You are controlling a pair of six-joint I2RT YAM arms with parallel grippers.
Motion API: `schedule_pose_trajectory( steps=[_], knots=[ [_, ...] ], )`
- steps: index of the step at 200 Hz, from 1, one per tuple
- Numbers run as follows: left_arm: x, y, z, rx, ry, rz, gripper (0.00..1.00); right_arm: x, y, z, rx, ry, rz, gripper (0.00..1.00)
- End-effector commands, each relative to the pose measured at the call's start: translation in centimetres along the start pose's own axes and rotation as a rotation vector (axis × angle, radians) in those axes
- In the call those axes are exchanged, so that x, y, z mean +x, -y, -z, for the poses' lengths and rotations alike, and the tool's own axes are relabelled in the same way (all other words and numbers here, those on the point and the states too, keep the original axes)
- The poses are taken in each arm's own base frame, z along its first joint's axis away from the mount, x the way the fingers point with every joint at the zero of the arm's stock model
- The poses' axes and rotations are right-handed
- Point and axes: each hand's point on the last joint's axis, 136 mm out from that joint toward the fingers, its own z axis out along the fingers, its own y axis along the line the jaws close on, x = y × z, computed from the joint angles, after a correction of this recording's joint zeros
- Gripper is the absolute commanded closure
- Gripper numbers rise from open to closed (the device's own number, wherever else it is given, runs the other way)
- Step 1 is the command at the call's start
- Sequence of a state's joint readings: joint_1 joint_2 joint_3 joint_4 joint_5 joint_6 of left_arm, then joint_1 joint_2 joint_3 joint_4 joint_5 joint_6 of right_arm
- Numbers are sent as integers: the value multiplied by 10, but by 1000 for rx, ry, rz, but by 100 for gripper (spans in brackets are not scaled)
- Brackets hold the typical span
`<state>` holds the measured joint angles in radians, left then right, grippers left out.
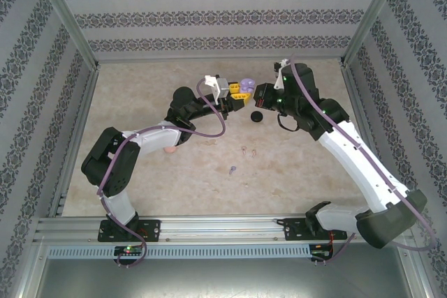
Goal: Insert the wireless bluetooth earbuds into the charging case
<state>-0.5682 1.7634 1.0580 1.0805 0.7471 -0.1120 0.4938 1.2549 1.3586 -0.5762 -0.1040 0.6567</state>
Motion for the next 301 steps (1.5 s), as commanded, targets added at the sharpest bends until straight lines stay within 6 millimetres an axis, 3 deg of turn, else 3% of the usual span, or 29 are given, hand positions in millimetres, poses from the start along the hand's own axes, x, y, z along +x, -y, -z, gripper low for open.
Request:
schedule_pose_trajectory(
  steps=[1,127,205,236,274,301],
  knots=[
    [0,4,-4,20,4,-1,100,-13,-22,6,-62,32,9,100],
    [17,2,-6,24,-35,17,100,1,-47,1,-94,-28,57,100],
    [28,-1,-7,15,-51,35,100,9,-52,5,-92,-47,67,100],
    [28,-1,-7,14,-44,38,100,5,-43,11,-60,-16,66,100],
    [24,-4,-5,-7,-28,30,100,-20,-22,39,-35,100,9,100],
    [17,-8,0,-38,-8,13,100,-15,-1,51,8,121,-24,100]
  ],
)
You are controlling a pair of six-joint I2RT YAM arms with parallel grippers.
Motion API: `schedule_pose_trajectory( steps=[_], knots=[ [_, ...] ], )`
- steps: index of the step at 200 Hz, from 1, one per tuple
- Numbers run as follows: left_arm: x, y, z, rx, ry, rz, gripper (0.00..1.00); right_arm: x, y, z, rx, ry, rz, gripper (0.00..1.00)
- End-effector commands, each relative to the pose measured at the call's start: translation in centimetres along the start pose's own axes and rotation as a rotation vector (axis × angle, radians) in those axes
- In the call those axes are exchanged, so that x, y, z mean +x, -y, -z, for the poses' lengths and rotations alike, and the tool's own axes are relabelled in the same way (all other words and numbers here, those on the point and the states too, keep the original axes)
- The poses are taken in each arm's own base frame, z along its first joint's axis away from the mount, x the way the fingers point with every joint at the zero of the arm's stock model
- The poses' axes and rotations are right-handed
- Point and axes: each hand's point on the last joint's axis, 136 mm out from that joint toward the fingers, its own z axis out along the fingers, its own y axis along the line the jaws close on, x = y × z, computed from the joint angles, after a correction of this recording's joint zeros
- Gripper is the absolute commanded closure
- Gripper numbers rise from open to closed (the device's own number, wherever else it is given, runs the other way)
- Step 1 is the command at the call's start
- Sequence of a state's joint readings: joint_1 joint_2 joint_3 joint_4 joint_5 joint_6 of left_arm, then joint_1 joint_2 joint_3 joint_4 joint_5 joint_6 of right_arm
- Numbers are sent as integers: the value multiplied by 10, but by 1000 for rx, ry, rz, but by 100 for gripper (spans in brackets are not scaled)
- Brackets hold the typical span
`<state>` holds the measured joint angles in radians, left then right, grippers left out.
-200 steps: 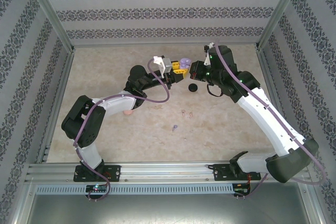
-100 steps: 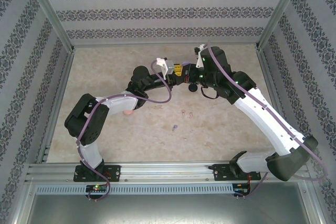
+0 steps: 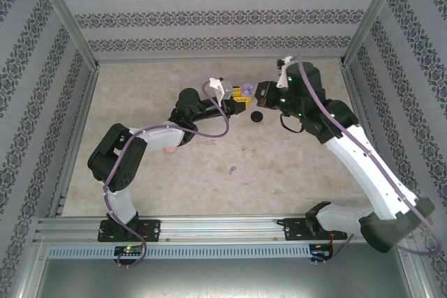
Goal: Insert the wireless bluetooth earbuds into the charging case
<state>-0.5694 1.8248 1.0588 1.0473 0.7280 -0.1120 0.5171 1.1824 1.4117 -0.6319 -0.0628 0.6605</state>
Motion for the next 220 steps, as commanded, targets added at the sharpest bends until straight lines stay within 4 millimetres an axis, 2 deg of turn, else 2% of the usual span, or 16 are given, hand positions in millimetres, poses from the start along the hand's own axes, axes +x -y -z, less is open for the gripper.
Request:
schedule_pose_trajectory(
  steps=[1,12,44,80,117,146,177,220],
  knots=[
    [-21,2,4,-15,65,-44,100,-2,16,13,37,52,-36,100],
    [-25,-1,8,-36,77,-52,100,9,29,11,68,35,-51,95],
    [-39,-8,25,-104,109,-77,100,49,65,-1,159,-42,-83,63],
    [-51,-6,48,-163,123,-111,100,104,92,-20,246,-148,-111,44],
    [-61,-8,72,-258,142,-129,100,167,100,-41,355,-243,-168,33],
    [-70,-11,93,-334,160,-145,100,207,100,-59,451,-311,-236,32],
    [-80,-13,112,-390,178,-159,100,235,100,-78,562,-354,-294,33],
    [-89,-14,129,-432,196,-172,100,260,102,-98,651,-400,-370,38]
  ],
)
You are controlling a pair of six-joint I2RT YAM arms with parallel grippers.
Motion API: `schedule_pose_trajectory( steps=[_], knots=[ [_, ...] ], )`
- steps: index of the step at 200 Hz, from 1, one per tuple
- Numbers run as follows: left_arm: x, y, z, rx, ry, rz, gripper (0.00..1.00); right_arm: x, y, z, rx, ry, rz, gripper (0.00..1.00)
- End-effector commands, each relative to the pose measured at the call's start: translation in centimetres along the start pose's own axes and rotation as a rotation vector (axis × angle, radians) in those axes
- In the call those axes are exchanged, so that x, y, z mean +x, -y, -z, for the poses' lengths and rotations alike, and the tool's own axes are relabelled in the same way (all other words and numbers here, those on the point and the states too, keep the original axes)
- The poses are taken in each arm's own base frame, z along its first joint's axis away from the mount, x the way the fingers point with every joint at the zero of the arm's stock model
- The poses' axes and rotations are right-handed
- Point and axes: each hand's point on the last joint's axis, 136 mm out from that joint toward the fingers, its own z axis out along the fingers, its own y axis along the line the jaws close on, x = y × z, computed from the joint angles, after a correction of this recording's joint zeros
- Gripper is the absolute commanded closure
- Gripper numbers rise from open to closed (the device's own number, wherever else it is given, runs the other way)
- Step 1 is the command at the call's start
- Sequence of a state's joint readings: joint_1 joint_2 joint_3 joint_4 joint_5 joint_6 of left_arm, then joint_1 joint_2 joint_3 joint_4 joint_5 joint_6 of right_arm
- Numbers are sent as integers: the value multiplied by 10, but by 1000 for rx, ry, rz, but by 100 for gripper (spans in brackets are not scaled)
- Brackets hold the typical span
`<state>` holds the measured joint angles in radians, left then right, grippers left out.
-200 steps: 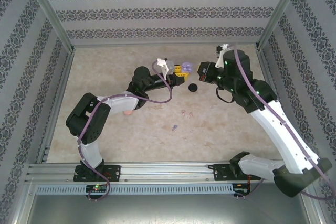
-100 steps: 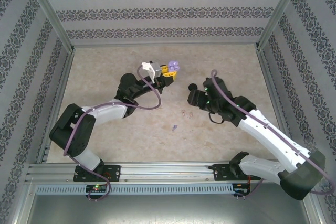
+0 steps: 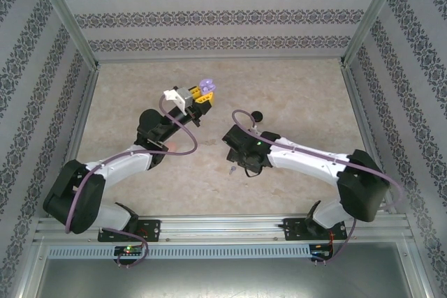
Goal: Insert the wireless bluetooth earbuds into the charging case
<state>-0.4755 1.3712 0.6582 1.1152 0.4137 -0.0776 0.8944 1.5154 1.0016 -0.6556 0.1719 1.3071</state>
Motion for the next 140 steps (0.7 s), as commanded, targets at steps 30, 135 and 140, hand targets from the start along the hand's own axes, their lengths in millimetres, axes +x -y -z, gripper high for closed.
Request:
schedule_pose_trajectory(
  steps=[30,135,140],
  knots=[
    [-29,-13,14,-58,80,-51,100,9,-11,-20,79,-35,-116,41],
    [-35,-22,26,-81,98,-54,100,29,-15,-52,170,-90,-106,52],
    [-35,-22,26,-83,97,-55,100,30,-14,-53,173,-90,-108,52]
  ],
)
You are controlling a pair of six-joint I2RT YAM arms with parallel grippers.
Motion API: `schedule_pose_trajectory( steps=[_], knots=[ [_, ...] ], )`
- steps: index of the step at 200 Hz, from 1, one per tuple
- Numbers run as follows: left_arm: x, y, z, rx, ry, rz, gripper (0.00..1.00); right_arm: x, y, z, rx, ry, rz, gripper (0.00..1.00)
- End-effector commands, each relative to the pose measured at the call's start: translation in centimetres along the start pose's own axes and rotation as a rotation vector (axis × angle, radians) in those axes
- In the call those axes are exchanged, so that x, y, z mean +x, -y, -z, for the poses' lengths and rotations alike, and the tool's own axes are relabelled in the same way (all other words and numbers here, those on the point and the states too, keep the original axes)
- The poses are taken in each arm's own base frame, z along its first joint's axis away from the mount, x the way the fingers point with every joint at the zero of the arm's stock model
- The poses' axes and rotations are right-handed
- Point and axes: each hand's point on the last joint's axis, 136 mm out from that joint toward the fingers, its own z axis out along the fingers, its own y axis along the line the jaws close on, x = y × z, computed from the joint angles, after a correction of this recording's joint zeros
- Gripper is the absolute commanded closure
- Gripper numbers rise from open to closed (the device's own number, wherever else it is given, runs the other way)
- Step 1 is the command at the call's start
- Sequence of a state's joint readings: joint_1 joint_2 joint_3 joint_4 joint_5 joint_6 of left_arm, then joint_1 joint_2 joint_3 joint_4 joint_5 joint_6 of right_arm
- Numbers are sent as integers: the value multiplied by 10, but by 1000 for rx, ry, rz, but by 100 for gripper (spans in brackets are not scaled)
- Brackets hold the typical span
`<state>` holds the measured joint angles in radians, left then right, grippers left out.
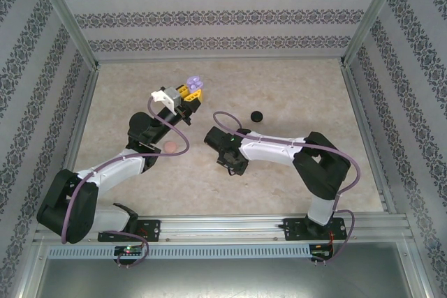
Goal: Insert the wireless bluetooth earbuds into the charging case
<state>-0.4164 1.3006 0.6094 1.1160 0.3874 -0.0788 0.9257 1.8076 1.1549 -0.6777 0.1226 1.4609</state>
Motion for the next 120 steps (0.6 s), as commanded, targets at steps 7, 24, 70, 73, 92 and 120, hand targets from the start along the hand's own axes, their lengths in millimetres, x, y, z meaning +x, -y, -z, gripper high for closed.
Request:
schedule_pose_trajectory(
  steps=[7,24,70,73,92,120],
  knots=[
    [-23,-2,6,-2,76,-26,100,4,5,-3,37,-4,-8,52],
    [-23,-2,7,0,77,-23,100,5,7,-7,47,-6,-8,54],
    [-22,-2,7,0,76,-20,100,7,11,-14,70,-15,-4,55],
    [-22,-2,7,-1,76,-19,100,7,12,-15,72,-15,-4,55],
    [-23,-2,7,1,80,-19,100,7,14,-17,78,-16,-4,57],
    [-23,-2,7,-1,80,-19,100,8,15,-20,86,-22,1,58]
  ],
)
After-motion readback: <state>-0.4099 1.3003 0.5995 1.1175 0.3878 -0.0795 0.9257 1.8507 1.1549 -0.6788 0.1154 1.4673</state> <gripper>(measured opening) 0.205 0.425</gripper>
